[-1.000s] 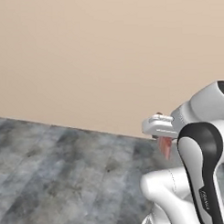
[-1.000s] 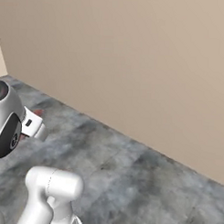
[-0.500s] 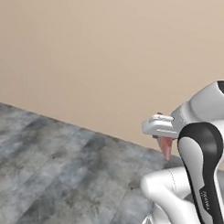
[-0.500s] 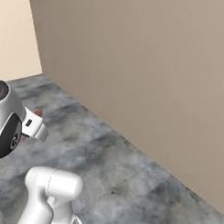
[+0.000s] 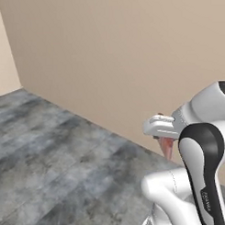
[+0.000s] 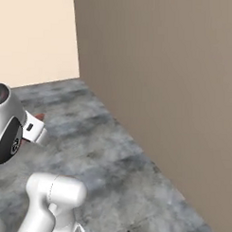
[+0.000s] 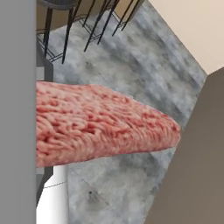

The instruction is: Gather the lemon and mushroom from the fridge and place them on a tray on the dining counter. Then gather the steak and fish from the fridge and place them on the other tray.

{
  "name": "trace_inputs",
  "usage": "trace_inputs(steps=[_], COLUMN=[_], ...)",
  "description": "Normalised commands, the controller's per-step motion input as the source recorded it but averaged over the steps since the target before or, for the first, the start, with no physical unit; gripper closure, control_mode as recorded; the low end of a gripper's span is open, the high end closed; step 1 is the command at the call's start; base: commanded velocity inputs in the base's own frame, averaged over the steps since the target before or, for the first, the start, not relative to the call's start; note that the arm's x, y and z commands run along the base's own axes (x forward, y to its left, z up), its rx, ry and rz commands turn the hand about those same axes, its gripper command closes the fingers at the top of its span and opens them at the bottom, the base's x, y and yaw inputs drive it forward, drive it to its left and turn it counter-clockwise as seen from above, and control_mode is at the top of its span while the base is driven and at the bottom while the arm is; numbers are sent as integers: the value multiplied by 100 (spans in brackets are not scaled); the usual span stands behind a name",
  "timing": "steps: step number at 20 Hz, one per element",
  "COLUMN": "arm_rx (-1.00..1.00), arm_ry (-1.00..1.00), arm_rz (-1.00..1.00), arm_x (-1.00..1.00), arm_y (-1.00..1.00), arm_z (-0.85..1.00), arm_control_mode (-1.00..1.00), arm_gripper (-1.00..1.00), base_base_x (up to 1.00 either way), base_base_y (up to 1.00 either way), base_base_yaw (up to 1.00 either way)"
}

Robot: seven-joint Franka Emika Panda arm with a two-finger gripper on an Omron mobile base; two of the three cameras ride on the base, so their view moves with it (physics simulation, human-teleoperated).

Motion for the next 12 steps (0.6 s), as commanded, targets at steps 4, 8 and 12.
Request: trace_inputs(steps=[4, 8, 12], arm_rx=[0, 0, 0], arm_ry=[0, 0, 0], arm_rz=[0, 0, 0], arm_x=[0, 0, 0], arm_y=[0, 0, 0], arm_z=[0, 0, 0], arm_control_mode=[100, 100, 100], arm_gripper=[100, 100, 100], base_base_x=[85, 85, 87], base_base_y=[0, 0, 0], base_base_yaw=[40, 40, 41])
